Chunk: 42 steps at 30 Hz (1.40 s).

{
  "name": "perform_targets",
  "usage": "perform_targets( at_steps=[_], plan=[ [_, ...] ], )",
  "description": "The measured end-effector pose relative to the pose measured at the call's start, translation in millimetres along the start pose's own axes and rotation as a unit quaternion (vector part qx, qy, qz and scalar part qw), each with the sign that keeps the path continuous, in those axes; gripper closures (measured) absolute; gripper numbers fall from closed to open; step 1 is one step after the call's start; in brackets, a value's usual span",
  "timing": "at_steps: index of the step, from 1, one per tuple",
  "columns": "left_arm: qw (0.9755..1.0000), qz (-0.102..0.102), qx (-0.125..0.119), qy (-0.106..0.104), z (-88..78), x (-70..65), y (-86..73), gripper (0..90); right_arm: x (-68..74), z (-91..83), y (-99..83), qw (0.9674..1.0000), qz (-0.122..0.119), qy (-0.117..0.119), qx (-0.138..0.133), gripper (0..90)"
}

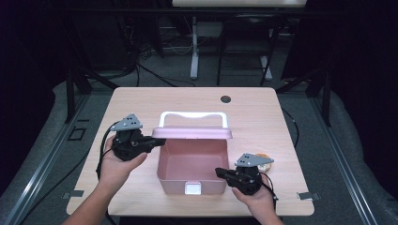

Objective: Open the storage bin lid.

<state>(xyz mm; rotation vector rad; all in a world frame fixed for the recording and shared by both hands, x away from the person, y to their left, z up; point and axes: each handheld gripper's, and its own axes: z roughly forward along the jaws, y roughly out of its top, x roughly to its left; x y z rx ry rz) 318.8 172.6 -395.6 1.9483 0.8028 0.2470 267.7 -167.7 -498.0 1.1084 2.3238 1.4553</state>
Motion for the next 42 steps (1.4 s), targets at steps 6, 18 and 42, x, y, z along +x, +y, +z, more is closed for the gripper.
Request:
perform_targets(
  at_steps=[6,18,42],
  plan=[
    [1.0,0.0,-0.004,0.004,0.7,4.4,5.8,89.9,0.0,-0.2,-0.9,1.0,0.002,0.001,-0.003,90.0],
    [0.9998,-0.002,-0.01,0.015,3.7,10.4,13.9,89.9,1.6,-0.4,-2.1,1.0,0.006,0.0,-0.007,90.0],
    [0.9993,-0.015,-0.015,0.031,11.1,23.5,18.9,89.9,0.7,-0.3,-2.6,0.9999,0.007,0.003,-0.012,90.0]
  ],
)
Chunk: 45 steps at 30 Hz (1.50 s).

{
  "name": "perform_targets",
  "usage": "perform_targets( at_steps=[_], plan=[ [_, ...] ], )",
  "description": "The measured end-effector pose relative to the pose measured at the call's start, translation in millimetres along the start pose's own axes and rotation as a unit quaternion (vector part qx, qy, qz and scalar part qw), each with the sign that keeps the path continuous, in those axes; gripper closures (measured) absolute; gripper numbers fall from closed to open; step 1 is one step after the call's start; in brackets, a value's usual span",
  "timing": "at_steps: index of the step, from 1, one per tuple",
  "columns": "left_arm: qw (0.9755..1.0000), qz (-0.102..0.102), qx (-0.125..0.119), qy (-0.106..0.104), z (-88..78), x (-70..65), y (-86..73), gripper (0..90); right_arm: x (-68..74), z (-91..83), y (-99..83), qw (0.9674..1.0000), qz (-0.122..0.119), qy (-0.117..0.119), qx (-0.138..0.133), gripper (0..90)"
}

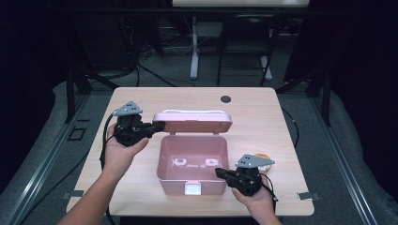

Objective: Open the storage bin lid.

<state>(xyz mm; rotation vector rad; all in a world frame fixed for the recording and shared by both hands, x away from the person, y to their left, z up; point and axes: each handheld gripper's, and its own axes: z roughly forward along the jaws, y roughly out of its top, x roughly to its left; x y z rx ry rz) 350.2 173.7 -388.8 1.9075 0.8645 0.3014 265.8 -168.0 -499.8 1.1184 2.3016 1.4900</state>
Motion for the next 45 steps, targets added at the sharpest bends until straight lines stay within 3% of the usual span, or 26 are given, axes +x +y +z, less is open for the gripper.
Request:
perform_targets(
  at_steps=[45],
  plan=[
    [0.9993,-0.029,0.001,0.022,8.7,21.0,-5.5,89.9,-2.0,-0.3,-1.3,0.9999,0.004,0.008,-0.007,90.0]
  ],
)
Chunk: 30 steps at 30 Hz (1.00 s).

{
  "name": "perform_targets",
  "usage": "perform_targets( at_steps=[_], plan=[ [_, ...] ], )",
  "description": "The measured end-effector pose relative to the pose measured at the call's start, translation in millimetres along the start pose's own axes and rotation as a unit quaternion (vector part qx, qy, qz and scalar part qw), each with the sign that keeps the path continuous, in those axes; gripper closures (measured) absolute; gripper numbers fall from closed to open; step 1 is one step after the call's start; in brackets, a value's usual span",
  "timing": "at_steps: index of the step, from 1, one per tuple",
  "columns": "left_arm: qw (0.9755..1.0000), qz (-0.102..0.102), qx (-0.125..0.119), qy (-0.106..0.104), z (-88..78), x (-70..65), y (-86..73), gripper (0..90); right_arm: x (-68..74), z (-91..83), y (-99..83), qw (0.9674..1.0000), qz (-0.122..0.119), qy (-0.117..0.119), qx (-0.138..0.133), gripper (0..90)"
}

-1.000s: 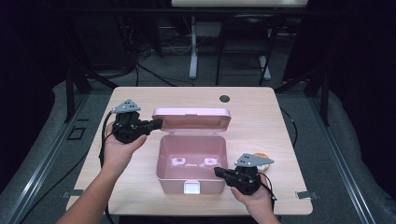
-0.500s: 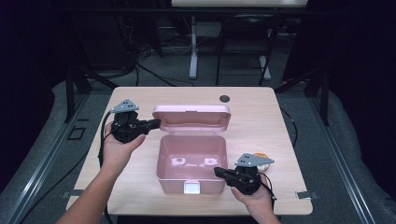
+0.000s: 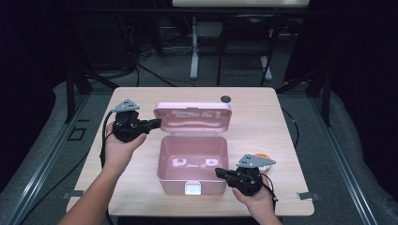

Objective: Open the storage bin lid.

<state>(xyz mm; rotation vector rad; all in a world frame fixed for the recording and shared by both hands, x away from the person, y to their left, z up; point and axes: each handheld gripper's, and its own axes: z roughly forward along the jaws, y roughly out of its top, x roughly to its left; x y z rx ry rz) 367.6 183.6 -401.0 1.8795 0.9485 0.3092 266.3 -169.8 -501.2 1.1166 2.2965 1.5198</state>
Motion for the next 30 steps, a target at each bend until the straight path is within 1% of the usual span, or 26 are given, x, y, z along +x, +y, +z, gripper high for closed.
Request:
perform_targets(
  at_steps=[4,7,11,17,20,21,22,25,30],
  plan=[
    [1.0,-0.002,0.006,0.004,2.8,1.9,-0.2,89.9,0.0,0.0,0.0,1.0,0.0,0.0,0.0,90.0],
    [1.0,-0.006,0.003,0.005,4.1,3.5,0.2,89.9,0.0,0.0,-0.1,1.0,0.0,0.0,-0.001,90.0],
    [0.9999,-0.009,0.006,0.008,6.5,5.3,0.5,89.9,0.0,-0.1,-0.2,1.0,0.0,0.0,-0.001,90.0],
    [0.9997,-0.012,0.009,0.017,13.2,9.2,0.2,89.9,0.0,-0.1,-0.2,1.0,0.0,0.0,-0.001,90.0],
    [0.9997,-0.011,0.009,0.018,16.4,10.0,0.1,89.9,-0.2,-0.1,-0.3,1.0,-0.001,0.0,-0.001,90.0],
    [0.9997,-0.01,0.011,0.02,17.3,9.4,0.0,89.9,-0.1,0.0,-0.3,1.0,0.0,0.0,-0.001,90.0],
    [0.9997,-0.005,0.014,0.021,18.2,9.4,0.1,89.9,-0.2,-0.1,-0.3,1.0,-0.001,0.001,-0.001,90.0],
    [0.9995,-0.006,0.019,0.025,22.7,10.0,-0.1,89.9,-0.4,-0.1,-0.3,1.0,0.001,0.002,-0.001,90.0],
    [0.9992,-0.014,0.022,0.03,28.7,14.1,-2.3,89.7,-0.1,-0.2,-0.4,1.0,0.0,0.001,0.0,90.0]
  ],
)
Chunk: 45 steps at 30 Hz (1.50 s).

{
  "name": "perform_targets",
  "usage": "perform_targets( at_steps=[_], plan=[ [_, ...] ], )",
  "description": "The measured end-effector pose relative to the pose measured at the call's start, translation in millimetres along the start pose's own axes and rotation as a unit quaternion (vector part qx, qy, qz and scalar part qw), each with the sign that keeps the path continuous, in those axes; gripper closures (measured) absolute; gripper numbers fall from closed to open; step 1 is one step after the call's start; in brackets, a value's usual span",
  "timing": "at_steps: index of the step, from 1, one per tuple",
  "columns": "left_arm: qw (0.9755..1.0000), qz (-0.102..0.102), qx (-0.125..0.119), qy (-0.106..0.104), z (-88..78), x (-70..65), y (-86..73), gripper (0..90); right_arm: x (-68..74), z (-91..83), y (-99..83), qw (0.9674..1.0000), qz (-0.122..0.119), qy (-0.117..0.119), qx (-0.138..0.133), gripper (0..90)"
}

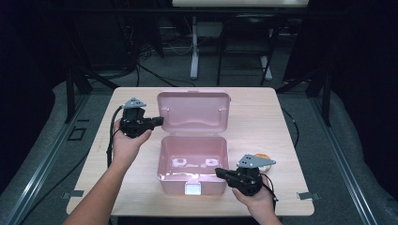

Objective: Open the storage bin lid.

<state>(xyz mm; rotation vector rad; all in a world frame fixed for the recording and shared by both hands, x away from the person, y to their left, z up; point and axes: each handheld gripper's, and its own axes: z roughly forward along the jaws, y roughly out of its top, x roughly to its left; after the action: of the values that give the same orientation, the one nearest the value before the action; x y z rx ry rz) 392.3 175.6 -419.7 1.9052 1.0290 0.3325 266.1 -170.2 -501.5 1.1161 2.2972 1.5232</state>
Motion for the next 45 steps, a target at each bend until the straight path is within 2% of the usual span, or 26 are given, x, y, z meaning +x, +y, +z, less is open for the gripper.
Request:
perform_targets(
  at_steps=[7,10,13,17,21,27,29,31,36,42,45],
  plan=[
    [0.9999,-0.009,0.012,-0.004,7.6,4.0,-17.0,88.4,0.7,0.1,0.0,1.0,-0.004,-0.002,0.001,90.0],
    [0.9998,-0.016,0.008,-0.008,7.7,6.3,-23.8,83.7,0.4,0.3,0.4,0.9999,-0.013,0.0,0.003,90.0],
    [0.9999,-0.012,0.008,-0.007,5.9,6.7,-29.2,82.2,1.3,0.4,0.3,0.9997,-0.024,-0.006,0.003,90.0],
    [0.9999,-0.012,0.004,-0.005,2.2,5.7,-34.9,74.4,2.9,0.6,-0.1,0.9994,-0.033,-0.012,0.002,90.0],
    [0.9999,-0.014,0.0,-0.004,-5.4,6.7,-38.4,69.7,1.1,0.4,-0.1,0.9998,-0.018,-0.004,0.0,90.0],
    [0.9997,-0.023,-0.01,-0.008,-17.8,9.9,-49.8,64.4,0.9,0.4,-0.4,0.9999,-0.014,-0.002,-0.003,89.8],
    [0.9996,-0.025,-0.013,-0.007,-20.3,11.2,-55.9,62.8,1.3,0.3,-0.4,0.9999,-0.014,0.003,-0.005,86.0],
    [0.9994,-0.033,-0.002,-0.009,-23.2,13.2,-62.6,61.2,3.0,0.4,-0.5,0.9998,-0.02,-0.001,-0.006,85.0],
    [0.9997,-0.023,-0.001,0.002,-31.4,12.7,-72.4,59.0,5.8,-0.1,-0.1,0.9998,-0.016,0.001,-0.011,81.8],
    [0.9998,-0.017,-0.003,0.004,-41.7,12.6,-77.7,53.6,8.3,-3.2,3.2,0.9996,-0.023,0.0,-0.017,75.2],
    [0.9999,-0.015,-0.002,-0.001,-45.3,12.3,-79.9,52.4,9.1,-5.8,6.0,0.9994,-0.023,-0.002,-0.028,69.0]
  ],
)
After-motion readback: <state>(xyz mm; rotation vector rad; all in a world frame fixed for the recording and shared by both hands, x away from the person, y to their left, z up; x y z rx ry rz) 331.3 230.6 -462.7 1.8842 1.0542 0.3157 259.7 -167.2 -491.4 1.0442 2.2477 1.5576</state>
